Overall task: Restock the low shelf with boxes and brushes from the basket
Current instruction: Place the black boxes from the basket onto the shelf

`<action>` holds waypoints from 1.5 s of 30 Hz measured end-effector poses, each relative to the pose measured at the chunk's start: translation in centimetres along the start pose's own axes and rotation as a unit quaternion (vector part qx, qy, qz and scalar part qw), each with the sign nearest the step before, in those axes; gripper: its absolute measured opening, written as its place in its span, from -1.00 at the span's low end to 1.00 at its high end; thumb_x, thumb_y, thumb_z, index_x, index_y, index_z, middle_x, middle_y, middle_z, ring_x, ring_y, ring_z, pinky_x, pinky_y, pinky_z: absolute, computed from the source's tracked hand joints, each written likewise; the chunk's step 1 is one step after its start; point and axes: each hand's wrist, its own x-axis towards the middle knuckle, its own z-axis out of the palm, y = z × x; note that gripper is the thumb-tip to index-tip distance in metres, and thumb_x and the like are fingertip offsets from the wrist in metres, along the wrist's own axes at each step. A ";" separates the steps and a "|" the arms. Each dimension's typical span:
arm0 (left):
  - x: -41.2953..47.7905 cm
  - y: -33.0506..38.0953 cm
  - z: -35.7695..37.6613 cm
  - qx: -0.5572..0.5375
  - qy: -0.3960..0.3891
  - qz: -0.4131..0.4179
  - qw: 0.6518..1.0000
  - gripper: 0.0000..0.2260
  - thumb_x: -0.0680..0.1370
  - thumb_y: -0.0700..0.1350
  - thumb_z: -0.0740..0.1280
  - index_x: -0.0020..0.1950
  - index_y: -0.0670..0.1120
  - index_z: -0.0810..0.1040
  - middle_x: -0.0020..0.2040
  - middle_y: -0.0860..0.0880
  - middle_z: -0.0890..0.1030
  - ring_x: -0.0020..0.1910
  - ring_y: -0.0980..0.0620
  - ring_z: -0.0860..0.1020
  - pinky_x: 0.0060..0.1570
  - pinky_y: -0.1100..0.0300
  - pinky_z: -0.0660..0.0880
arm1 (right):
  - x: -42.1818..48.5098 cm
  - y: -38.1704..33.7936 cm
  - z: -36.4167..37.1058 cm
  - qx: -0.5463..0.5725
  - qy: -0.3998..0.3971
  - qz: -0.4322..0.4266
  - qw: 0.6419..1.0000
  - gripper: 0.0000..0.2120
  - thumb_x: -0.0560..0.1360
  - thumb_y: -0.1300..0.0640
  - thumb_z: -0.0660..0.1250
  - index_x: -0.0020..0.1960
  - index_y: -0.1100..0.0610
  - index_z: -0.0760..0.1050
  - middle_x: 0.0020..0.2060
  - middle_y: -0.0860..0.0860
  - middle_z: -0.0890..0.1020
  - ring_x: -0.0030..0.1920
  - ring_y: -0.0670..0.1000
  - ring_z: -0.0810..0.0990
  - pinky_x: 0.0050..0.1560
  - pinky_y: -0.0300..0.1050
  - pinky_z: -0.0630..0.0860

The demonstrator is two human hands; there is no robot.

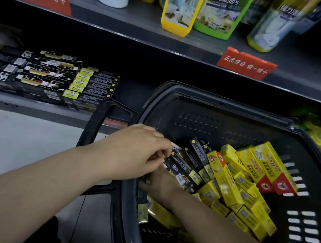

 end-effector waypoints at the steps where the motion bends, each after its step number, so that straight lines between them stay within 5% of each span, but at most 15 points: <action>1: 0.0 0.0 0.0 0.004 -0.004 0.002 1.000 -0.83 0.58 0.02 0.19 0.14 0.11 0.49 0.00 0.19 0.54 0.04 0.21 0.43 0.11 0.38 0.17 | 0.1 -0.7 0.2 -0.005 -0.038 0.006 0.999 -0.35 0.48 -0.03 0.30 0.48 0.10 0.12 0.35 0.14 0.32 0.28 0.17 0.41 0.21 0.00 0.44; 4: -0.1 0.1 0.0 0.005 -0.009 -0.004 1.000 -0.82 0.58 0.02 0.19 0.16 0.11 0.48 0.01 0.20 0.54 0.05 0.21 0.44 0.13 0.39 0.18 | -0.3 -1.5 -0.9 0.018 -0.067 0.030 0.997 -0.52 0.48 0.15 0.30 0.37 0.19 0.32 0.12 0.14 0.50 0.15 0.14 0.50 -0.04 -0.17 0.41; 7: -0.1 0.4 0.1 -0.058 0.009 -0.047 0.997 -0.65 0.57 0.03 0.21 0.35 0.08 0.34 0.15 0.20 0.50 0.13 0.24 0.41 0.19 0.37 0.25 | -1.6 -0.9 -4.3 0.187 -0.021 0.063 0.980 -0.72 0.45 0.24 0.30 0.16 0.16 0.48 -0.17 0.05 0.54 -0.15 0.04 0.56 -0.23 -0.16 0.44; 10: 0.1 1.0 0.3 -0.231 0.050 -0.122 0.964 -0.37 0.54 0.12 0.20 0.53 0.04 0.01 0.46 0.14 0.24 0.35 0.28 0.26 0.36 0.28 0.23 | -4.1 -0.9 -8.5 0.396 0.028 0.045 0.917 -0.78 0.48 0.28 0.31 0.10 0.07 0.49 -0.15 0.08 0.59 -0.35 -0.13 0.60 -0.34 -0.25 0.54; 13: 0.8 1.5 0.4 -0.323 0.026 -0.191 0.927 -0.22 0.50 0.18 0.24 0.55 0.02 -0.15 0.55 0.05 0.06 0.48 0.12 0.16 0.44 0.09 0.20 | -6.5 -1.7 -11.7 0.484 0.091 -0.045 0.869 -0.73 0.48 0.25 0.35 0.06 -0.08 0.52 -0.10 0.16 0.60 -0.28 -0.08 0.65 -0.28 -0.24 0.56; 16: 1.4 2.1 0.4 -0.329 0.013 -0.182 0.927 -0.34 0.51 0.06 0.32 0.48 0.01 0.04 0.26 0.02 0.51 0.18 0.17 0.51 0.17 0.24 0.45 | -7.2 -2.2 -12.9 0.555 0.166 -0.116 0.807 -0.80 0.46 0.09 0.37 0.07 -0.07 0.54 -0.11 0.11 0.66 -0.17 0.02 0.68 -0.22 -0.17 0.58; 18: 1.7 2.3 0.3 -0.337 0.027 -0.190 0.922 -0.50 0.52 0.00 0.33 0.37 0.04 0.15 0.02 0.10 0.57 -0.02 0.27 0.54 -0.09 0.45 0.46 | -6.5 -1.8 -13.0 0.590 0.194 -0.109 0.776 -0.81 0.51 -0.04 0.25 0.06 -0.02 0.55 -0.16 0.09 0.67 -0.23 0.04 0.67 -0.27 -0.17 0.58; 20: 2.1 2.3 0.2 -0.377 0.031 -0.232 0.896 -0.65 0.53 -0.01 0.31 0.24 0.01 0.26 0.01 0.02 0.58 -0.05 0.16 0.56 -0.14 0.34 0.45 | -5.1 -0.3 -12.2 0.514 0.206 -0.044 0.832 -0.75 0.60 -0.02 0.13 0.06 0.06 0.52 -0.19 0.09 0.66 -0.24 0.06 0.64 -0.28 -0.11 0.58; 23: 2.6 2.2 0.1 -0.440 0.026 -0.284 0.852 -0.82 0.52 -0.04 0.31 0.07 0.04 0.37 -0.01 -0.12 0.56 -0.06 0.01 0.54 -0.20 0.30 0.37 | -3.3 2.8 -8.6 0.121 0.114 0.071 0.983 -0.72 0.62 0.02 0.12 0.25 0.13 0.40 0.05 0.13 0.58 0.02 0.15 0.57 -0.01 0.00 0.52; 25: 2.9 2.1 0.0 -0.480 0.012 -0.287 0.829 -0.88 0.51 -0.08 0.32 0.00 0.05 0.42 -0.04 -0.13 0.57 0.03 -0.04 0.54 -0.11 0.29 0.36 | -2.8 4.1 -4.9 -0.069 0.028 0.087 0.993 -0.53 0.60 0.05 0.13 0.45 0.17 0.16 0.30 0.17 0.36 0.27 0.18 0.39 0.16 0.02 0.43; 28: 3.0 2.1 -0.1 -0.535 -0.013 -0.294 0.792 -0.86 0.52 -0.13 0.32 0.07 -0.05 0.51 0.04 -0.12 0.61 0.11 -0.07 0.54 0.08 0.18 0.43 | -2.3 4.1 -1.2 -0.208 0.041 0.095 0.973 -0.36 0.56 0.11 0.14 0.52 0.20 -0.10 0.40 0.16 0.12 0.37 0.22 0.18 0.21 0.10 0.40; 32: 2.8 2.1 -0.1 -0.580 -0.014 -0.298 0.758 -0.83 0.52 -0.15 0.32 0.10 -0.12 0.56 -0.10 -0.06 0.62 -0.08 0.02 0.56 0.01 0.16 0.46 | -1.9 4.0 0.1 -0.327 0.032 0.025 0.944 -0.46 0.55 0.21 0.10 0.49 0.27 0.03 0.38 0.22 0.11 0.32 0.24 0.19 0.28 0.11 0.29; 40: 2.1 1.9 -0.8 -0.609 -0.014 -0.287 0.740 -0.84 0.54 -0.19 0.30 0.11 -0.10 0.55 -0.15 -0.02 0.64 -0.19 0.09 0.60 -0.12 0.23 0.55 | -1.3 5.6 -0.4 -0.159 0.012 0.042 0.986 -0.34 0.50 0.24 0.28 0.46 -0.01 0.01 0.36 0.16 0.30 0.30 0.19 0.37 0.17 0.09 0.47; 43: 1.9 1.8 -1.0 -0.617 -0.009 -0.287 0.733 -0.81 0.55 -0.21 0.29 0.15 -0.13 0.53 -0.17 -0.03 0.65 -0.16 0.05 0.61 -0.09 0.20 0.56 | -2.6 5.2 -2.8 0.094 0.076 0.031 0.992 -0.45 0.52 0.09 0.33 0.43 -0.02 0.18 0.23 0.05 0.52 0.15 0.08 0.55 0.14 0.03 0.51; 45: 1.8 1.6 -1.0 -0.611 0.001 -0.290 0.737 -0.75 0.55 -0.21 0.29 0.22 -0.15 0.49 -0.04 -0.07 0.65 -0.02 0.01 0.60 0.08 0.15 0.53 | -3.8 3.7 -5.6 0.352 0.113 0.021 0.929 -0.58 0.53 0.08 0.32 0.36 0.00 0.32 0.13 -0.01 0.60 0.10 0.02 0.60 0.14 0.03 0.52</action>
